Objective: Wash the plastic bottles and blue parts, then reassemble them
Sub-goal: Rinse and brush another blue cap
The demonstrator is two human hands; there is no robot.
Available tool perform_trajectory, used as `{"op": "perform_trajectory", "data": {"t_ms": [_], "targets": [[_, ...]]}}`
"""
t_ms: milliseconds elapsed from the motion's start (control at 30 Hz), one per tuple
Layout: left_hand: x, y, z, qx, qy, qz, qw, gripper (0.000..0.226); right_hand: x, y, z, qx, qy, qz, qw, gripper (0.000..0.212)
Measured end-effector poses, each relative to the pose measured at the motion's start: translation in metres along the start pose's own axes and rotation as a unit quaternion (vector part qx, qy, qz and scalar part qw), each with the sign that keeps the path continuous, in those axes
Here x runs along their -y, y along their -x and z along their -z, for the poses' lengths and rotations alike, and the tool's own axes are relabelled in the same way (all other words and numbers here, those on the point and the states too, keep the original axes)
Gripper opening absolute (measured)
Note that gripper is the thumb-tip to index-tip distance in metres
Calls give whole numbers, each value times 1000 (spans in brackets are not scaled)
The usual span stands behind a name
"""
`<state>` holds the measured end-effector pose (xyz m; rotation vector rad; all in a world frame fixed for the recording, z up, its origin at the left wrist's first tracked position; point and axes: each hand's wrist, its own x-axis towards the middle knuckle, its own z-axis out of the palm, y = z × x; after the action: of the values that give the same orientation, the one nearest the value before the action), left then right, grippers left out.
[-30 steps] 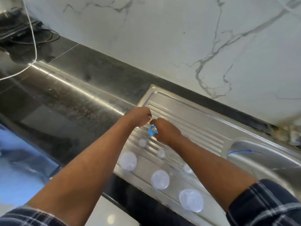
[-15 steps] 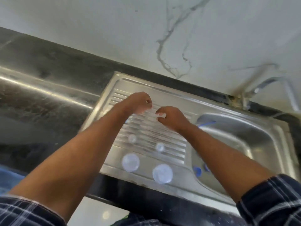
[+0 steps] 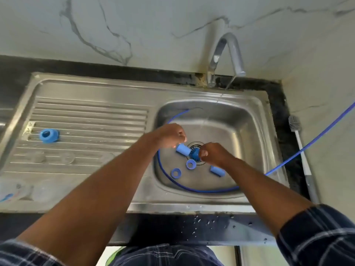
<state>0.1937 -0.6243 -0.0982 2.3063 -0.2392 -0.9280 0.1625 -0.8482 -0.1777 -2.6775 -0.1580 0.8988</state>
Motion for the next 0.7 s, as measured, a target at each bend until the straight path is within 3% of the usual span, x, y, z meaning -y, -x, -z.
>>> {"op": "perform_trajectory", "data": {"t_ms": [100,233,367,467,533,633,700], "targets": [[-1,-6,-28,-11,-2,31,999,17,-2,-11,-27,71,53,79,993,25],[7,-2,-50,-31,3,58,998,20,-7,-28,-56,165,151,120,967,38],[14,9,-64,-44,16,69,997,22,-17,-36,-75,125,171,145,967,32],[13,8,-66,-56,45,88,993,22,-21,-38,-72,58,-31,122,990,26],[9,1,-63,-73,58,108,990,21,-19,-39,-58,-17,-184,60,981,28],[-1,-19,-54,-87,91,112,986,24,-12,-39,-15,-112,-365,-43,923,32],[-12,-36,-46,-107,207,108,966,33,-8,-43,22,-149,-476,-68,864,37]]}}
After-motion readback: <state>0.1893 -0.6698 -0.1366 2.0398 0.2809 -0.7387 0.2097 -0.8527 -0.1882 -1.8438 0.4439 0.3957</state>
